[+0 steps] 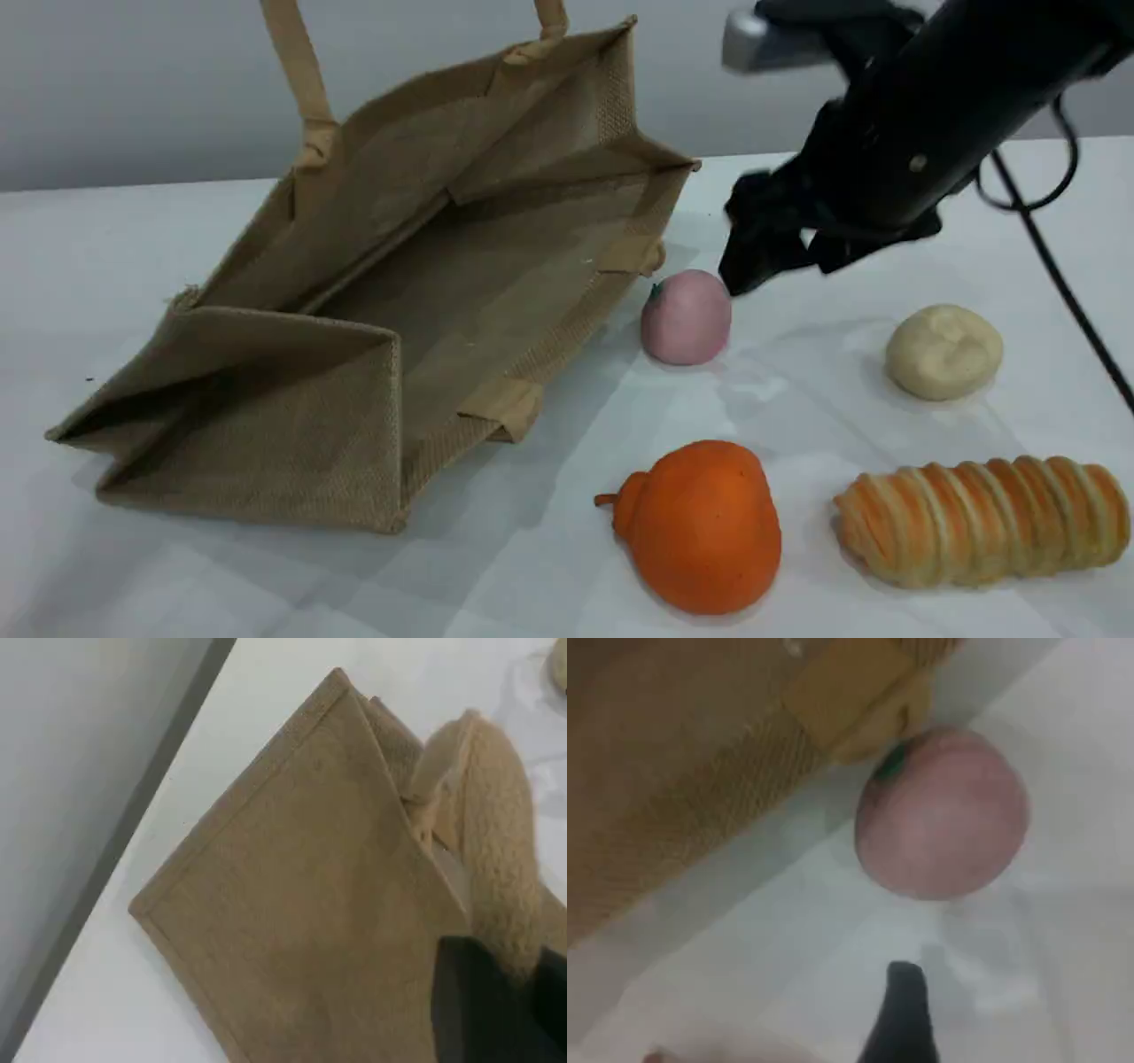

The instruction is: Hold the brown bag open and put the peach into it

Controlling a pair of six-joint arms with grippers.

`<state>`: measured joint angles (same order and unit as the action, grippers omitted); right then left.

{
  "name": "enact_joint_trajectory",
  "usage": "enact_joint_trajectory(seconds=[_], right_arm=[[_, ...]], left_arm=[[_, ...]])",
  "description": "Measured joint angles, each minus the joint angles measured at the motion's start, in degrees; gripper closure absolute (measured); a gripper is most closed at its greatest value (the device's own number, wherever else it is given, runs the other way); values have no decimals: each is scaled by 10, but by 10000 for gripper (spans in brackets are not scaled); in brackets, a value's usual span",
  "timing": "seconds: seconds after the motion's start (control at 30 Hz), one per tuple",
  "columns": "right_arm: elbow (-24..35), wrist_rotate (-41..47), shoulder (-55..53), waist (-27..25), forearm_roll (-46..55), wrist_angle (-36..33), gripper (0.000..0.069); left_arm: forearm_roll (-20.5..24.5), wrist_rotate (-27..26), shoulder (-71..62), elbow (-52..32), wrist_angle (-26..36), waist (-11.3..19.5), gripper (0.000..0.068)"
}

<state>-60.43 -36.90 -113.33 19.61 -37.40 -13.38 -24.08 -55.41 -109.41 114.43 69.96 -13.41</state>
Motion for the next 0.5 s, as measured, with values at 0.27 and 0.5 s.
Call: enact_joint_trajectory(seconds=[0.27,0.5], right_arm=[[-13,-2,-17,22,-3,29,165],[-47,-3,-20,33,-7,26,165]], left_arm=[[0,-11,0,0,0,1,591],[0,-11,0,0,0,1,591]])
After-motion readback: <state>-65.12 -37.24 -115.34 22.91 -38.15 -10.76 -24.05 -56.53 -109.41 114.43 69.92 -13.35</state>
